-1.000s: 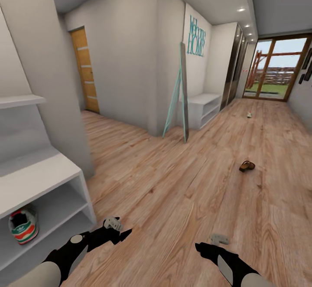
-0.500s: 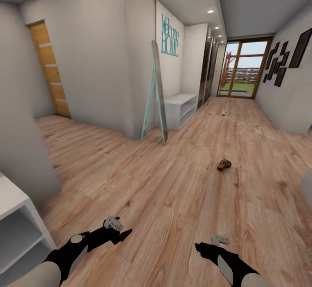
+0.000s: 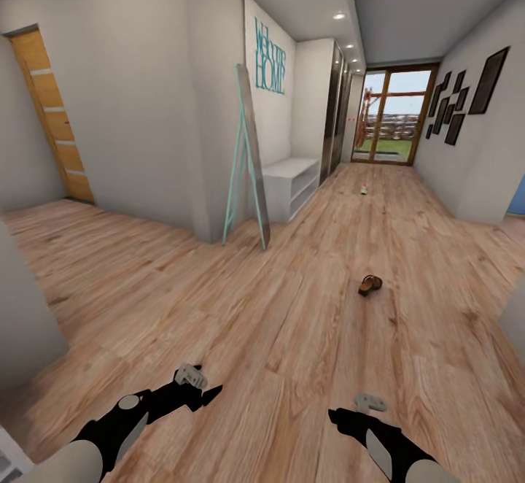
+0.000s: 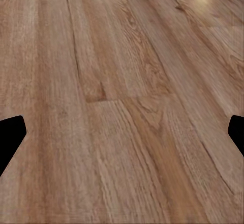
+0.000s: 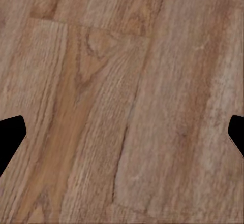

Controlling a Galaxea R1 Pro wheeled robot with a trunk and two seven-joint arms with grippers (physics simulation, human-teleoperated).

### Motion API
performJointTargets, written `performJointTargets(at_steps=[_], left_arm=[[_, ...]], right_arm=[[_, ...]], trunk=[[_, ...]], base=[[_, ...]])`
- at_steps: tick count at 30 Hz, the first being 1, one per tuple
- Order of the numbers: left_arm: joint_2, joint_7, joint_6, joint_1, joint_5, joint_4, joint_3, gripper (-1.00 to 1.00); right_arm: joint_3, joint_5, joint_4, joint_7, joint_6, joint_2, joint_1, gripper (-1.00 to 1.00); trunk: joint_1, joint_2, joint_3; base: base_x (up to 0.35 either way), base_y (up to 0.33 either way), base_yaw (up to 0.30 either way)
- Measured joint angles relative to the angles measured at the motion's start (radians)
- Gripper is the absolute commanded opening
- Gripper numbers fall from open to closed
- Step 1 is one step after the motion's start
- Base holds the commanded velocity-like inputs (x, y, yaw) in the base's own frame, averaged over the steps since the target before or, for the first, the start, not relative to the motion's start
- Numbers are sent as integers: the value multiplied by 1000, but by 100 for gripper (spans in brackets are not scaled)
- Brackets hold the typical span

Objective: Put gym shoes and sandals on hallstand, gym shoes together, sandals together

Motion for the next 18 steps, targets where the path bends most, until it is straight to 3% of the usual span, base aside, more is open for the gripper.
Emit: performJointTargets(at_steps=[11, 18], left_arm=[[0, 0, 0, 0, 0, 1, 0, 100], [0, 0, 0, 0, 0, 2, 0, 100]], right_arm=[[0, 0, 0, 0, 1, 0, 0, 100], [0, 0, 0, 0, 0, 0, 0, 100]], trunk=[[0, 0, 0], [0, 0, 0]], base=[[348, 0, -5], [348, 0, -225]])
